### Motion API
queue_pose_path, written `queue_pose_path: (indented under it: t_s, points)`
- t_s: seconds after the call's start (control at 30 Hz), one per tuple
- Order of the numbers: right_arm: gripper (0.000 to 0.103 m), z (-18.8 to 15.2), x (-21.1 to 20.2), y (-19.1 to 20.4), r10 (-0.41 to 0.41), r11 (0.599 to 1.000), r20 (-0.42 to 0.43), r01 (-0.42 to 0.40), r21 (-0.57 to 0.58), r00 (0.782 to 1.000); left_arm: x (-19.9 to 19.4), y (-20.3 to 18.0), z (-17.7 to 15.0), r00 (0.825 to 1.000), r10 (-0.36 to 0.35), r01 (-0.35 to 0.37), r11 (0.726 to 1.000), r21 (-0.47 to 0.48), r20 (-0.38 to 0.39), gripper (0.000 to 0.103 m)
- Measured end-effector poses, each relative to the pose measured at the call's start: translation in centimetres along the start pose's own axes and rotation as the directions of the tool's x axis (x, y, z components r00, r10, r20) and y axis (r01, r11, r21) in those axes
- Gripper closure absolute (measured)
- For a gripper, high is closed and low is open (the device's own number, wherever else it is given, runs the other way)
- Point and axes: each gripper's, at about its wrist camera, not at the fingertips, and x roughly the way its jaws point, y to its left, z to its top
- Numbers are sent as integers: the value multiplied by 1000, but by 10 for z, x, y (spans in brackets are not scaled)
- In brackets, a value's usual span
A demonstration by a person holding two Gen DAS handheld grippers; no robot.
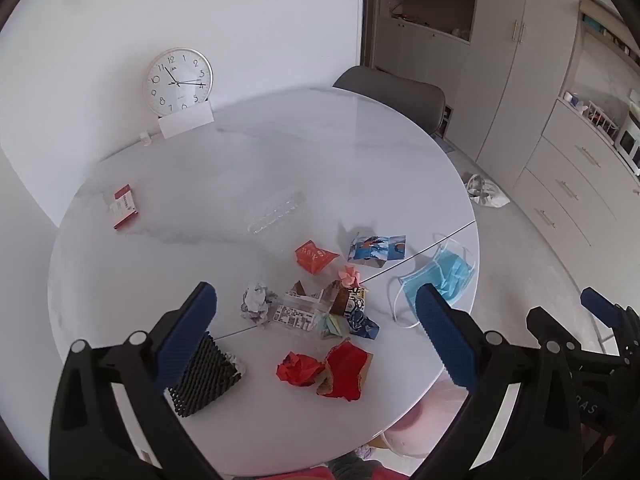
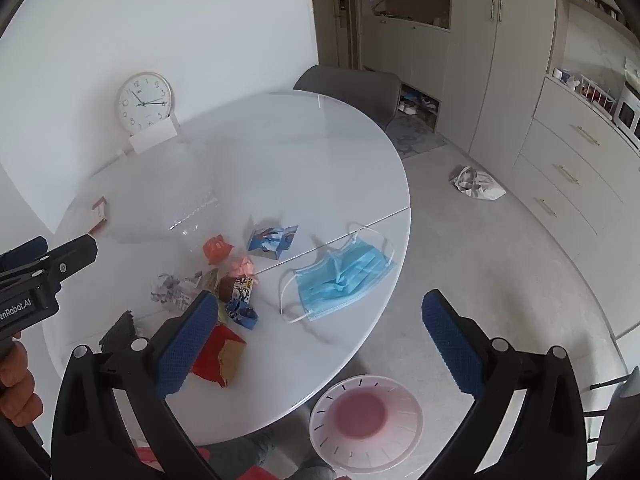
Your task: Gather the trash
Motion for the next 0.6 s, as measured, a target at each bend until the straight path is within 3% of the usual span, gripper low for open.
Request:
queue_pose_path:
  t_s: [0.6]
  points:
    - [2,3,7,16,-18,1000,1,18,2,1000,12,17,1,1000,-16,16,1000,7,-19,8]
